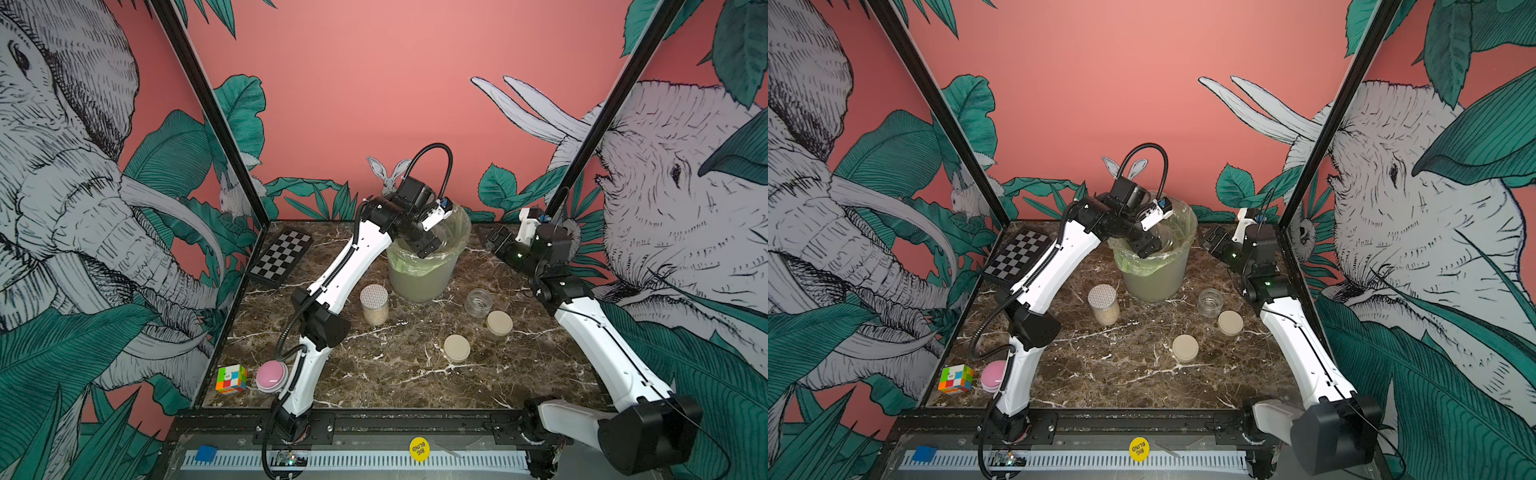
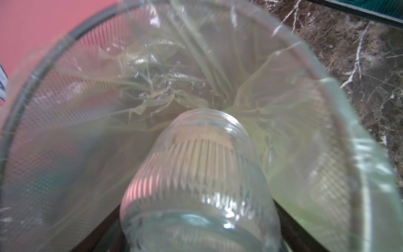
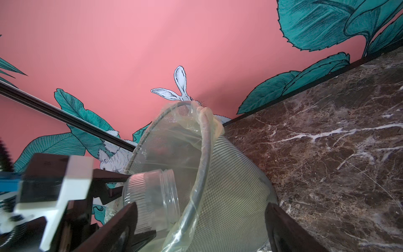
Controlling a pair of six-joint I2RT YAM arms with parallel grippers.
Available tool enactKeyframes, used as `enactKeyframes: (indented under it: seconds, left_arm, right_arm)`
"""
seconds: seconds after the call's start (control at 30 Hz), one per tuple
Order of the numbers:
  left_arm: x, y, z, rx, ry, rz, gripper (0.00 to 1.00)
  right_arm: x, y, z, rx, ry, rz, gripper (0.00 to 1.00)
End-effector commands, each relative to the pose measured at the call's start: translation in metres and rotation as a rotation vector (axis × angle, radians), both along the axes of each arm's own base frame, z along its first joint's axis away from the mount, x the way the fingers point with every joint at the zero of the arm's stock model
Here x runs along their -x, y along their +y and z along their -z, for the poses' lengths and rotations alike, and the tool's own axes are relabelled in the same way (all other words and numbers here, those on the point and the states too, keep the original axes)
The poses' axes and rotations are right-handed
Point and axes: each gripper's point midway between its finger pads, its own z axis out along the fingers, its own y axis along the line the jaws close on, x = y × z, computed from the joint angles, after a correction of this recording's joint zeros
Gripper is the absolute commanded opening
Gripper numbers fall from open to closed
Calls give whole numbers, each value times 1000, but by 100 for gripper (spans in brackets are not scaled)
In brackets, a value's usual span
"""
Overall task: Empty moldy rice from jars
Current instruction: Pour the moldy rice from the jar into the trash bin, then place the jar at the center of the board.
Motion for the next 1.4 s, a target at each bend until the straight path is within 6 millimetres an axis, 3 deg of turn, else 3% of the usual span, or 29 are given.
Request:
enactKeyframes:
  seconds: [0.0,0.03,0.1,0.13,0.2,0.47,0.73,0.83,1.13,1.37]
  left_arm:
    - [-6,12,-42,176,-17,-34,0]
    - [9,-6,-38,184,28,55,0]
    - [10,1,-22,-49,-70,24,0]
    - [-3,10,-24,-53,-93,-39,0]
    - [-5,8,-34,85,-23,-15,0]
    - [-10,16,-78,180,-148,-102,0]
    - [10,5,-165,619,-218,-103,0]
    - [16,4,-183,713,-233,-93,0]
    - [29,6,-210,971,-185,-81,0]
    - [37,5,-218,1096,-120,-44,0]
  right_arm:
    - [3,3,-28,-7,-81,-19,91]
    - [2,4,-28,-13,-86,-17,91]
    - [-1,6,-26,-14,-75,-22,90]
    - [1,7,-27,-10,-74,-30,90]
    - [1,7,-26,-10,-84,-25,90]
    - [6,3,-31,22,-89,-19,91]
    - [8,16,-47,-101,-112,-77,93]
    - [10,21,-59,-170,-126,-102,94]
    - [15,40,-98,-492,-158,-226,97]
    - [18,47,-116,-634,-168,-293,98]
